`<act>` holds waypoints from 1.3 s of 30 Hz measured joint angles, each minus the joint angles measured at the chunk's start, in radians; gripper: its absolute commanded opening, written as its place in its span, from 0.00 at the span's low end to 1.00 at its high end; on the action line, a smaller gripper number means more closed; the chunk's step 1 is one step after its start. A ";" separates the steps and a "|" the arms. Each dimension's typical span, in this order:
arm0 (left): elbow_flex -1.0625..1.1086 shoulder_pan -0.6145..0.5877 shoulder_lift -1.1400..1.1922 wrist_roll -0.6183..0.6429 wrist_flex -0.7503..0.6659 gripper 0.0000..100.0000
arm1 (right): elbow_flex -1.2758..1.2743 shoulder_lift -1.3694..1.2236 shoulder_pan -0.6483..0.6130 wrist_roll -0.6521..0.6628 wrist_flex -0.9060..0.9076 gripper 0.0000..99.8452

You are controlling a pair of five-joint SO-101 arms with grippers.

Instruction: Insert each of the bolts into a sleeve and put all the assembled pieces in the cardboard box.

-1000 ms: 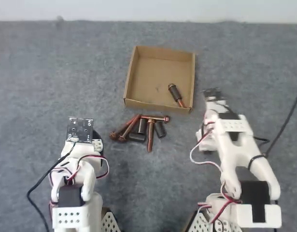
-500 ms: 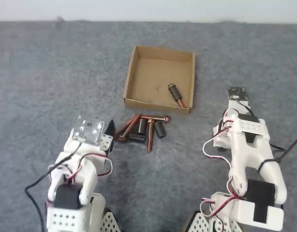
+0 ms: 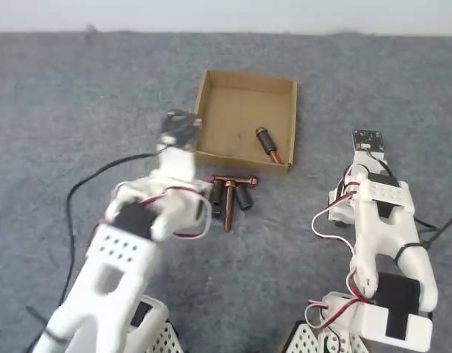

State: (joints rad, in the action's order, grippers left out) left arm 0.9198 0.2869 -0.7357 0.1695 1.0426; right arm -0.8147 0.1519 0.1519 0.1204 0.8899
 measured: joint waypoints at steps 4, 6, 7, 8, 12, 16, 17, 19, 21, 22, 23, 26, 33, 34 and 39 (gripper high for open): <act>-0.074 0.063 0.149 0.071 0.003 0.14 | 0.000 0.000 0.000 0.000 0.000 0.01; -0.104 0.081 0.226 0.091 0.003 0.14 | 0.000 0.000 0.000 0.000 0.000 0.01; -0.115 0.086 0.264 0.092 0.003 0.14 | 0.000 0.000 0.000 0.000 0.000 0.01; -0.124 0.091 0.298 0.094 0.003 0.14 | 0.000 0.000 0.000 0.000 0.000 0.01; -0.138 0.106 0.434 0.100 -0.023 0.14 | 0.000 0.000 0.000 0.000 0.000 0.01; -0.138 0.106 0.582 0.100 -0.137 0.14 | 0.000 0.000 0.000 0.000 0.000 0.01; -0.140 0.106 0.620 0.100 -0.166 0.14 | 0.000 0.000 0.000 0.000 0.000 0.01; -0.153 0.106 0.683 0.100 -0.219 0.14 | 0.000 0.000 0.000 0.000 0.000 0.01; -0.195 0.107 0.726 0.104 -0.222 0.14 | 0.000 0.000 0.000 0.000 0.000 0.01; -0.213 0.107 0.743 0.117 -0.216 0.14 | 0.000 0.000 0.000 0.000 0.000 0.01; -0.230 0.107 0.760 0.130 -0.206 0.14 | 0.000 0.000 0.000 0.000 0.000 0.01; -0.285 0.107 0.816 0.155 -0.175 0.14 | 0.000 0.000 0.000 0.000 0.000 0.01; -0.431 0.097 0.945 0.164 -0.058 0.14 | 0.000 0.000 0.000 0.000 0.000 0.01; -0.459 0.097 0.967 0.164 -0.040 0.14 | 0.000 0.000 0.000 0.000 0.000 0.01; -0.588 0.097 1.060 0.164 0.063 0.08 | 0.000 0.000 0.000 0.000 0.000 0.01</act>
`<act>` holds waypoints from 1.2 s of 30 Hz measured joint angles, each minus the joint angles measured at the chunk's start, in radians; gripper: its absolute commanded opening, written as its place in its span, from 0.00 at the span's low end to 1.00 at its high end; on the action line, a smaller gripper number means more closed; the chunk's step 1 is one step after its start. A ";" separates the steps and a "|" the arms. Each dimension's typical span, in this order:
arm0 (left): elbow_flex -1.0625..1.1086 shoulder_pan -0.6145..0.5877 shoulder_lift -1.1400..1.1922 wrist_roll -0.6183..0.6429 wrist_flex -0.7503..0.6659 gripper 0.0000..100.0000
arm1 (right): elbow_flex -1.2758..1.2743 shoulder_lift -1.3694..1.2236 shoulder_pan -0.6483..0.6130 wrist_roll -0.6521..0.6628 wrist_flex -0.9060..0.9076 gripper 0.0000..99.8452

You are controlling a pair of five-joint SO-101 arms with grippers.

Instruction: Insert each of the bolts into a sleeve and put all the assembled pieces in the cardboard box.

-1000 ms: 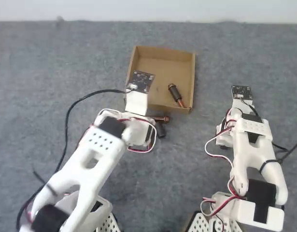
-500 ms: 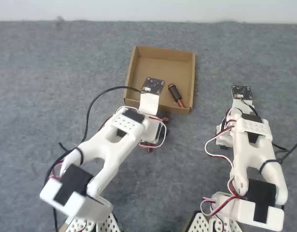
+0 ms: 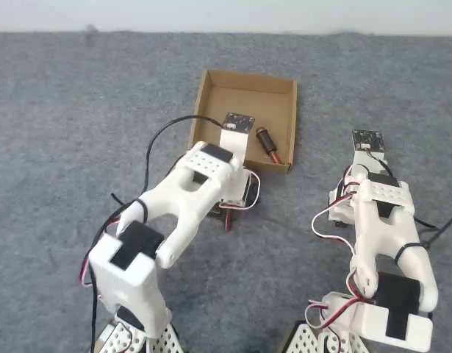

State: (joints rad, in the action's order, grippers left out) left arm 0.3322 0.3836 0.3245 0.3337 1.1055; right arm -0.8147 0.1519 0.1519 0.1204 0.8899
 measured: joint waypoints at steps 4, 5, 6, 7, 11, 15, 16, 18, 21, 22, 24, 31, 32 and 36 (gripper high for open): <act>-0.044 0.006 0.031 0.002 0.014 0.01 | 0.000 0.000 0.000 0.000 0.000 0.01; -0.046 0.006 0.032 0.000 0.008 0.01 | 0.000 0.000 0.000 0.000 0.000 0.01; -0.046 0.005 0.035 0.005 0.003 0.01 | 0.000 0.000 0.000 0.000 0.000 0.01; -0.046 0.005 0.035 0.005 0.002 0.01 | 0.000 0.000 0.000 0.000 0.000 0.01; -0.046 0.005 0.035 0.006 0.002 0.01 | 0.000 0.000 0.000 0.000 0.000 0.01; -0.046 0.018 0.035 0.006 0.002 0.01 | 0.000 0.000 0.000 0.000 0.000 0.01; -0.046 0.021 0.035 0.002 0.005 0.01 | 0.000 0.000 0.000 0.000 0.000 0.01; -0.048 0.032 0.034 -0.046 0.021 0.01 | 0.000 0.000 0.000 0.000 0.000 0.01; 0.017 0.054 -0.017 -0.135 0.023 0.01 | 0.000 0.000 0.000 0.000 0.000 0.01; 0.046 0.058 -0.043 -0.157 0.020 0.01 | 0.000 0.000 0.000 0.000 0.000 0.01; 0.114 0.063 -0.103 -0.166 0.009 0.01 | 0.000 0.000 0.000 0.000 0.000 0.01; 0.301 0.061 -0.358 -0.164 -0.058 0.01 | 0.000 0.000 0.000 0.000 0.000 0.01; 0.324 0.061 -0.396 -0.163 -0.069 0.01 | 0.000 0.000 0.000 0.000 0.000 0.01; 0.422 0.041 -0.545 -0.167 -0.121 0.01 | 0.000 0.000 0.000 0.000 0.000 0.01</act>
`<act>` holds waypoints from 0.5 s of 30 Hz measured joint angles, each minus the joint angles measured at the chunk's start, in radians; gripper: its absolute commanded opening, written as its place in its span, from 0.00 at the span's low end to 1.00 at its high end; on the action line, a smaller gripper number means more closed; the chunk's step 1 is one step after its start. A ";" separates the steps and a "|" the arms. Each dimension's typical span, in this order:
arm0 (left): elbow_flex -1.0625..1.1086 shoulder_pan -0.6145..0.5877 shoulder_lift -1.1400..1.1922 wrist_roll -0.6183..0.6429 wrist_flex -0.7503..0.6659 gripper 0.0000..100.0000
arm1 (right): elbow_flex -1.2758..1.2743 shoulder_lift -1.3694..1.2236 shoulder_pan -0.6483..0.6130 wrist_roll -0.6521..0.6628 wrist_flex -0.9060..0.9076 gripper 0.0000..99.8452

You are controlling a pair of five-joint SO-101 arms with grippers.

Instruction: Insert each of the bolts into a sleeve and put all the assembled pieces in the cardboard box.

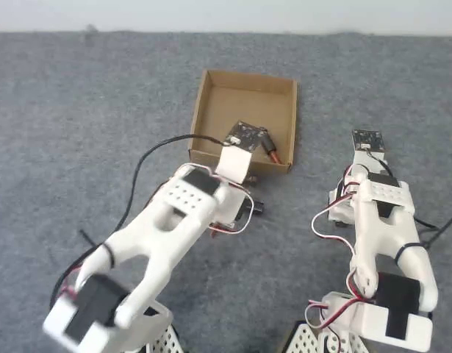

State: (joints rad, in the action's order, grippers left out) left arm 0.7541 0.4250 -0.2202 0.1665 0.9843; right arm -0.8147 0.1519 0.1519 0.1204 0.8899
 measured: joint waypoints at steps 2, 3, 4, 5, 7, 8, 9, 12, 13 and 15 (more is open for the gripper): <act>0.038 -0.032 -0.069 0.003 -0.025 0.01 | 0.000 0.000 0.000 0.000 0.000 0.01; 0.057 -0.051 -0.103 0.003 -0.037 0.01 | 0.000 0.000 0.000 0.000 0.000 0.01; 0.075 -0.069 -0.137 0.005 -0.048 0.01 | 0.000 0.000 0.000 0.000 0.000 0.01; 0.091 -0.087 -0.170 0.005 -0.058 0.01 | 0.000 0.000 0.000 0.000 0.000 0.01; 0.127 -0.124 -0.236 0.005 -0.084 0.01 | 0.000 0.000 0.000 0.000 0.000 0.01; 0.147 -0.141 -0.267 0.005 -0.100 0.01 | 0.000 0.000 0.000 0.000 0.000 0.01; 0.172 -0.158 -0.298 0.005 -0.117 0.01 | 0.000 0.000 0.000 0.000 0.000 0.01; 0.245 -0.204 -0.387 0.005 -0.169 0.01 | 0.000 0.000 0.000 0.000 0.000 0.01; 0.273 -0.221 -0.416 0.005 -0.181 0.01 | 0.000 0.000 0.000 0.000 0.000 0.01; 0.328 -0.262 -0.471 0.005 -0.199 0.01 | 0.000 0.000 0.000 0.000 0.000 0.01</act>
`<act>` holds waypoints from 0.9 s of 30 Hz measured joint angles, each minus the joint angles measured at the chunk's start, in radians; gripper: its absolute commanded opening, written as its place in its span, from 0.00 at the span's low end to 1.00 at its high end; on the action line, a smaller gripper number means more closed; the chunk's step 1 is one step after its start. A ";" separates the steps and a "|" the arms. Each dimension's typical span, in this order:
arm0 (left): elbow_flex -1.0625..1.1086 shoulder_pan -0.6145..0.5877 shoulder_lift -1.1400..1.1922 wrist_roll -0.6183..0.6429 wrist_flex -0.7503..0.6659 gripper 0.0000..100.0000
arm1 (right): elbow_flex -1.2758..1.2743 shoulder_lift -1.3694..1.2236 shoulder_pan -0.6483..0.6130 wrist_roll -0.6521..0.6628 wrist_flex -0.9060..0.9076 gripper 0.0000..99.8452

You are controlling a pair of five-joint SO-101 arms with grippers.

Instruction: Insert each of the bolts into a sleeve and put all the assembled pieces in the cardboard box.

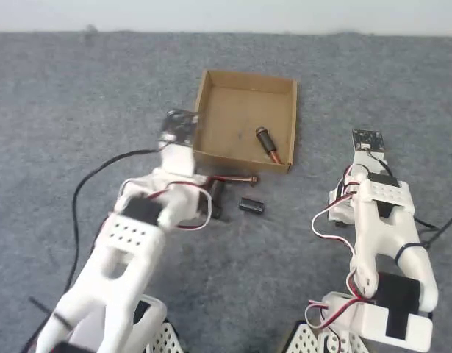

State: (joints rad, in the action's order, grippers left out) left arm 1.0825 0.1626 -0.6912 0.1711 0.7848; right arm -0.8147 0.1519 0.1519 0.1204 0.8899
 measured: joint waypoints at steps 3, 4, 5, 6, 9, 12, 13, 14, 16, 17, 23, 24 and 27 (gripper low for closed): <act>0.072 -0.087 -0.081 0.000 -0.009 0.01 | 0.000 0.000 0.000 0.000 0.000 0.01; 0.094 -0.118 -0.106 0.000 -0.009 0.01 | 0.000 0.000 0.000 0.000 -0.006 0.01; 0.110 -0.150 -0.126 0.000 -0.009 0.01 | 0.000 0.000 0.000 0.000 -0.012 0.01; 0.133 -0.181 -0.147 0.000 -0.009 0.01 | 0.000 0.000 0.000 0.000 -0.015 0.01; 0.187 -0.262 -0.192 0.000 -0.009 0.01 | 0.000 0.000 0.000 0.000 -0.018 0.01; 0.250 -0.334 -0.230 0.000 -0.014 0.01 | 0.000 0.000 0.000 0.000 -0.018 0.01; 0.276 -0.351 -0.239 0.000 -0.025 0.01 | 0.000 0.000 0.000 0.000 -0.021 0.01; 0.305 -0.364 -0.247 0.000 -0.040 0.01 | 0.000 0.000 0.000 0.000 -0.025 0.01; 0.364 -0.393 -0.261 -0.002 -0.092 0.01 | 0.000 0.000 0.000 0.000 -0.029 0.01; 0.382 -0.414 -0.270 0.000 -0.115 0.01 | 0.000 0.000 0.000 0.000 -0.040 0.01; 0.463 -0.482 -0.385 -0.003 -0.147 0.01 | 0.000 0.000 0.028 0.003 -0.164 0.01; 0.476 -0.483 -0.413 -0.006 -0.147 0.01 | 0.000 0.000 0.028 0.003 -0.183 0.01; 0.520 -0.483 -0.494 -0.008 -0.147 0.01 | 0.003 0.000 0.028 0.003 -0.249 0.01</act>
State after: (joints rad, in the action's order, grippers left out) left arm 1.6026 -0.3207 -1.1853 0.1634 0.6375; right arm -0.8117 0.1519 0.1795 0.1235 0.6414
